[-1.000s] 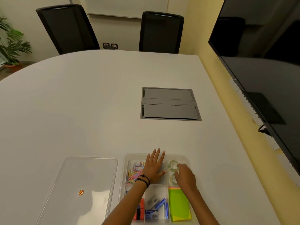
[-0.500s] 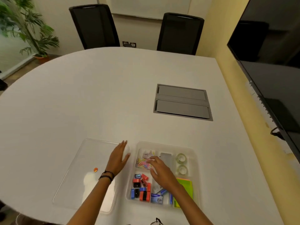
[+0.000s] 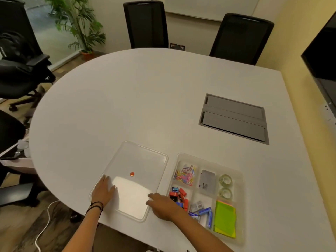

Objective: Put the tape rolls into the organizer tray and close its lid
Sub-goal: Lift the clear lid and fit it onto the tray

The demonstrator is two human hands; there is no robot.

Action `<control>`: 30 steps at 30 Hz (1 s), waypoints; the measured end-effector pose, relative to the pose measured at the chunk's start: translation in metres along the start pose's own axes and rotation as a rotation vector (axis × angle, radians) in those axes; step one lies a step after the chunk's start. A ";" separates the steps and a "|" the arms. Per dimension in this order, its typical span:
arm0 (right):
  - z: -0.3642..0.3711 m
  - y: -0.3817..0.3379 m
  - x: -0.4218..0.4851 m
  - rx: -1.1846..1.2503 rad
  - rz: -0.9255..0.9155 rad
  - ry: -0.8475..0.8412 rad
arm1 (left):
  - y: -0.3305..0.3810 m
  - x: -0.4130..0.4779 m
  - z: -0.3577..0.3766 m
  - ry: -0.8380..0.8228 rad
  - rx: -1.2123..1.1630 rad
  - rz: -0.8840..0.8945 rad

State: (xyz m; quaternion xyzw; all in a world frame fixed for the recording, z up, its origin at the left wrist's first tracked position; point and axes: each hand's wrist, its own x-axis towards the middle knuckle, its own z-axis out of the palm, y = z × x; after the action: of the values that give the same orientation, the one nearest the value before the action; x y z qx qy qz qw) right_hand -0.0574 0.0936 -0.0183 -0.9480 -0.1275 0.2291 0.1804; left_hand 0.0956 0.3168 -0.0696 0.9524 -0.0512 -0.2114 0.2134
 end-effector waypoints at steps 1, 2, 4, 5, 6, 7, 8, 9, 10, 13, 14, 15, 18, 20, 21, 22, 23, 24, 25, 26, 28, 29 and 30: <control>0.003 -0.003 0.003 -0.015 0.000 -0.023 | -0.001 0.001 -0.002 0.009 -0.021 -0.009; 0.006 -0.004 0.005 -0.028 0.006 -0.041 | -0.001 0.002 -0.004 0.024 -0.041 -0.020; 0.011 -0.006 0.008 -0.054 0.024 -0.070 | -0.002 0.006 -0.007 0.041 -0.068 -0.048; 0.011 -0.006 0.009 -0.068 0.028 -0.081 | -0.002 0.008 -0.009 0.036 -0.080 -0.063; 0.012 -0.006 0.010 -0.081 0.028 -0.092 | -0.003 0.010 -0.010 0.028 -0.099 -0.078; 0.012 -0.005 0.010 -0.096 0.024 -0.103 | -0.004 0.013 -0.010 0.025 -0.126 -0.088; 0.012 -0.005 0.011 -0.112 0.022 -0.113 | -0.005 0.015 -0.011 0.027 -0.158 -0.097; 0.012 -0.005 0.011 -0.126 0.023 -0.125 | -0.006 0.018 -0.012 0.032 -0.184 -0.107; 0.012 -0.005 0.011 -0.135 0.025 -0.134 | -0.008 0.021 -0.014 0.032 -0.194 -0.117; 0.013 -0.005 0.012 -0.144 0.031 -0.136 | -0.013 0.036 -0.023 -0.012 -0.164 -0.150; 0.013 -0.004 0.012 -0.146 0.034 -0.134 | -0.015 0.041 -0.028 -0.037 -0.162 -0.168; 0.013 -0.003 0.012 -0.149 0.035 -0.134 | -0.014 0.045 -0.033 -0.061 -0.169 -0.186; 0.011 -0.002 0.015 -0.143 0.034 -0.149 | -0.015 0.055 -0.049 -0.128 -0.229 -0.218; 0.010 -0.003 0.016 -0.124 0.038 -0.166 | -0.016 0.058 -0.060 -0.129 -0.290 -0.172; 0.008 -0.003 0.016 -0.109 0.043 -0.175 | -0.016 0.058 -0.067 -0.108 -0.332 -0.142; 0.005 -0.004 0.016 -0.090 0.048 -0.179 | -0.016 0.058 -0.074 -0.082 -0.374 -0.115; 0.001 -0.004 0.017 -0.061 0.051 -0.176 | -0.015 0.057 -0.082 -0.064 -0.411 -0.089; -0.004 -0.004 0.018 -0.018 0.057 -0.167 | -0.012 0.055 -0.090 -0.070 -0.446 -0.067; -0.010 -0.004 0.018 0.043 0.074 -0.149 | -0.007 0.052 -0.098 -0.099 -0.481 -0.046; -0.015 -0.004 0.018 0.115 0.100 -0.118 | -0.001 0.049 -0.105 -0.138 -0.517 -0.023; -0.024 -0.003 0.017 0.244 0.152 -0.009 | 0.012 0.040 -0.119 -0.175 -0.586 0.020; -0.027 -0.002 0.017 0.292 0.171 0.060 | 0.019 0.036 -0.127 -0.170 -0.609 0.042; -0.030 -0.001 0.017 0.335 0.191 0.129 | 0.026 0.032 -0.134 -0.163 -0.625 0.064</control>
State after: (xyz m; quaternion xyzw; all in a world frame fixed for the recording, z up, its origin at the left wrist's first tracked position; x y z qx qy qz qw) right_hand -0.0283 0.0910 0.0005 -0.9252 0.0147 0.2022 0.3207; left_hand 0.1813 0.3392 0.0394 0.8185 -0.0308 -0.2855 0.4975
